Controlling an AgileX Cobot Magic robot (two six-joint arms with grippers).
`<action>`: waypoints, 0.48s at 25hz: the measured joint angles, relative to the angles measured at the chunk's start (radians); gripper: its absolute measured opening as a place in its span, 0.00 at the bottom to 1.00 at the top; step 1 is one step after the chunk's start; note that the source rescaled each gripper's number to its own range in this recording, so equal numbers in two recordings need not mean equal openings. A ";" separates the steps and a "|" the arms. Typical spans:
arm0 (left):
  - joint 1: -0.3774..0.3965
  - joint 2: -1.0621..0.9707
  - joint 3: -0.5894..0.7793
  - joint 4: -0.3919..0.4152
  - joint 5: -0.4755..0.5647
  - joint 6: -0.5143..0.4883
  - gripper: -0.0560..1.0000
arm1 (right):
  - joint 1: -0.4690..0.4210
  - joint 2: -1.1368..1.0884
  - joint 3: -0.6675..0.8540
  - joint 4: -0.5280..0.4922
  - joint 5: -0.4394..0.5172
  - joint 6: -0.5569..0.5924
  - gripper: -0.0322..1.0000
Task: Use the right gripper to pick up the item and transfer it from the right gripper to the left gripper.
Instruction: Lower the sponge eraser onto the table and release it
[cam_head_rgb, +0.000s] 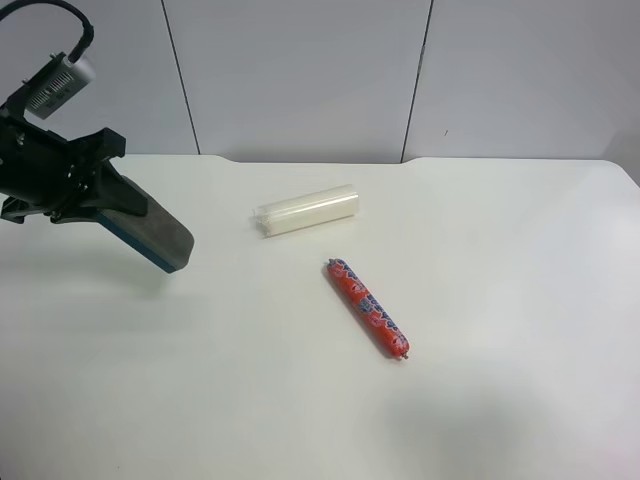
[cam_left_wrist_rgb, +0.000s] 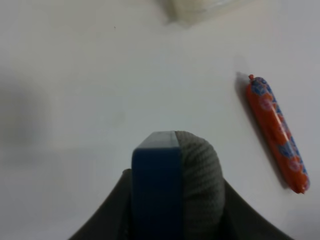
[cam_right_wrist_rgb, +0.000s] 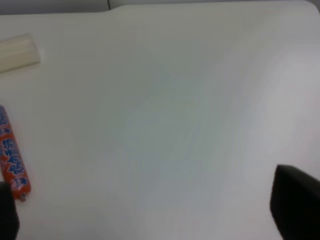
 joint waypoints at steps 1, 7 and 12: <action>0.000 0.015 0.000 0.000 -0.020 0.012 0.09 | 0.000 0.000 0.000 0.000 0.000 0.000 0.99; 0.000 0.099 0.000 -0.001 -0.154 0.035 0.09 | 0.000 0.000 0.000 0.000 0.000 0.000 0.99; 0.000 0.171 0.000 0.000 -0.220 0.038 0.09 | 0.000 0.000 0.000 0.000 0.000 0.000 0.99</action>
